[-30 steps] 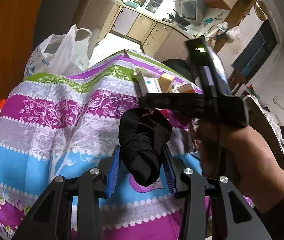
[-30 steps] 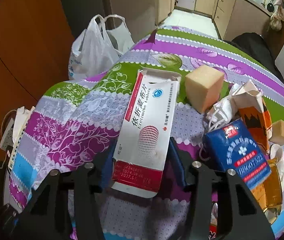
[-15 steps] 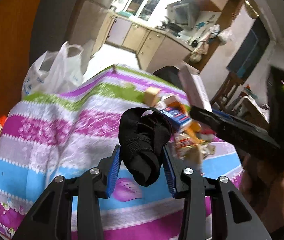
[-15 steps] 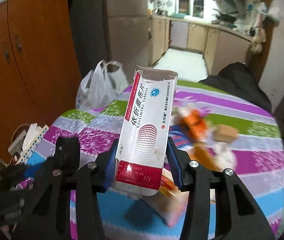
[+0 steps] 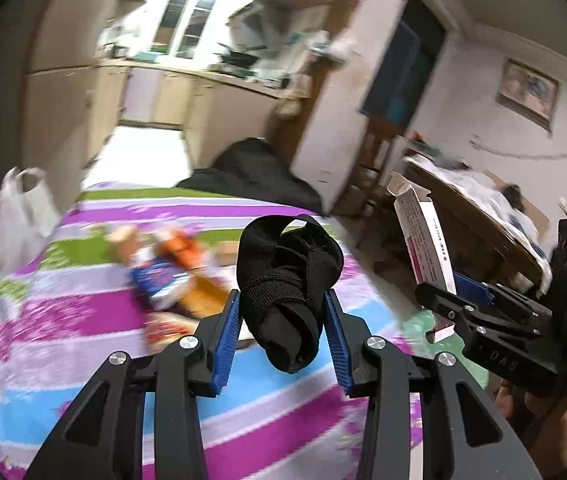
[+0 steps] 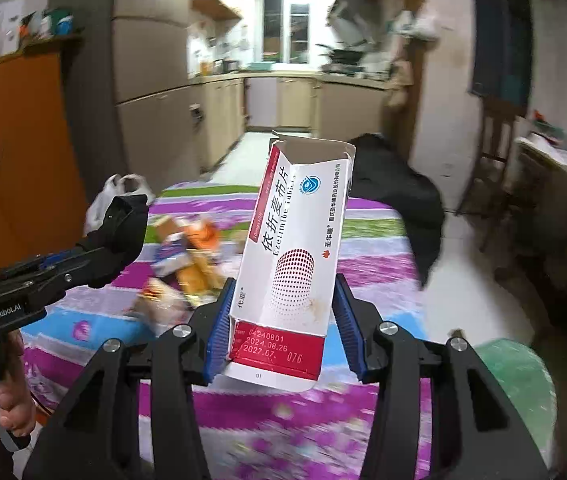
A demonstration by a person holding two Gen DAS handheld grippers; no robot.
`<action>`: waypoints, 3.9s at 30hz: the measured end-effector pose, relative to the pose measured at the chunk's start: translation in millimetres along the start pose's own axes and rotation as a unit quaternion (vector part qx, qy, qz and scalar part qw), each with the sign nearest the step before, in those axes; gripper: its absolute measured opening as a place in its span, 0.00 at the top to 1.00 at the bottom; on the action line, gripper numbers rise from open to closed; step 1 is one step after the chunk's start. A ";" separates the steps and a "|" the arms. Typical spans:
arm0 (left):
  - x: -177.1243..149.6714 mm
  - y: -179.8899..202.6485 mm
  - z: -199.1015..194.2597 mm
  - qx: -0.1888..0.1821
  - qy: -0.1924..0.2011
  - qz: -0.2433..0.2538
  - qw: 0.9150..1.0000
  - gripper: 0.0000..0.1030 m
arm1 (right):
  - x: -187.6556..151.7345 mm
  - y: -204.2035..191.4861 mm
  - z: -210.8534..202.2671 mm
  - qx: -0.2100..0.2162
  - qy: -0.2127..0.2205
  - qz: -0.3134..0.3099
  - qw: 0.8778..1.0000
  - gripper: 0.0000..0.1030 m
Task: Collect trash
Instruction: 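Carry the sock and medicine box over the green bin, then open both tools to drop the sock and medicine box into the bin, then swing both tools back over the table toward the snack pile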
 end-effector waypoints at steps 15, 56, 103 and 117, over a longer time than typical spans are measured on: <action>50.9 225.0 96.5 -0.131 -0.043 0.098 0.986 0.60 | -3.5 170.4 -66.7 -0.116 -0.001 0.079 0.990 0.55; -45.2 367.4 338.4 -0.154 -0.230 0.168 0.946 0.59 | -98.7 365.2 -9.2 -0.127 -0.197 0.208 0.950 0.54; -43.8 324.6 290.6 -0.123 -0.210 0.183 0.952 0.37 | -98.7 335.7 -60.7 -0.136 -0.082 0.179 0.971 0.17; -50.1 100.2 147.4 -0.006 -0.148 0.100 0.984 0.21 | -118.2 187.7 -73.3 -0.016 0.002 0.128 0.992 0.08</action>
Point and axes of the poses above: each gripper's, at about its wrist camera, not at the fingertips, and z roughly the way its jaws point, y to its right, x to its top, the point moved 2 cm from there along z, roughly the way its jaws point, and after that the axes turned 10 degrees about z, right-handed, at the moved point
